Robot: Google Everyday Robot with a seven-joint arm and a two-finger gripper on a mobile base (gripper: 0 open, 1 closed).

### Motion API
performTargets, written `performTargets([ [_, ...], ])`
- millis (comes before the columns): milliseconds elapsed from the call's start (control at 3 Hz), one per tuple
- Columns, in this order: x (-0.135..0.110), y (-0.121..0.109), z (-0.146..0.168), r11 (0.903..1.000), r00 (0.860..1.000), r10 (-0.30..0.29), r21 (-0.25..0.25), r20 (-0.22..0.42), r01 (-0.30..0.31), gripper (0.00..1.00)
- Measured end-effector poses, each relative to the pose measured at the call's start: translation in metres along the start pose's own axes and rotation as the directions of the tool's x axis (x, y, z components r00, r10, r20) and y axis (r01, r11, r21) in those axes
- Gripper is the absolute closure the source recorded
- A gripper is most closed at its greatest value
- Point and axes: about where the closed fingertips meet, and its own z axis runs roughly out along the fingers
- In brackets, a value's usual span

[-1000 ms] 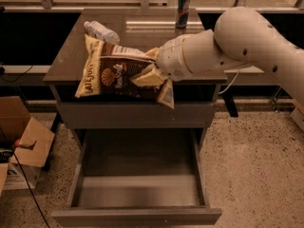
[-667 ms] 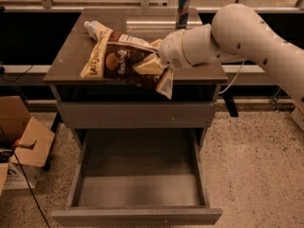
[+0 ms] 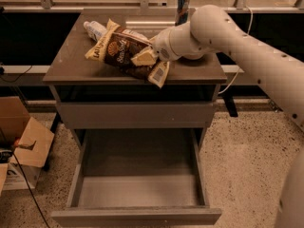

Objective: Pick brown chip bag from middle drawer and place on counter

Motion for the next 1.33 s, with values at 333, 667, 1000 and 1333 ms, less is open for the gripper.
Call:
performTargets([
  [333, 0.0001, -0.0024, 0.0023, 1.0000, 1.000, 0.004, 0.002, -0.004, -0.004, 0.86],
  [667, 0.0001, -0.0024, 0.0024, 1.0000, 1.000, 0.004, 0.002, -0.004, -0.004, 0.55],
  [1000, 0.0001, -0.0023, 0.0024, 1.0000, 1.000, 0.004, 0.002, -0.004, -0.004, 0.31],
  [1333, 0.0001, -0.0006, 0.0050, 1.0000, 1.000, 0.003, -0.003, -0.004, -0.003, 0.08],
])
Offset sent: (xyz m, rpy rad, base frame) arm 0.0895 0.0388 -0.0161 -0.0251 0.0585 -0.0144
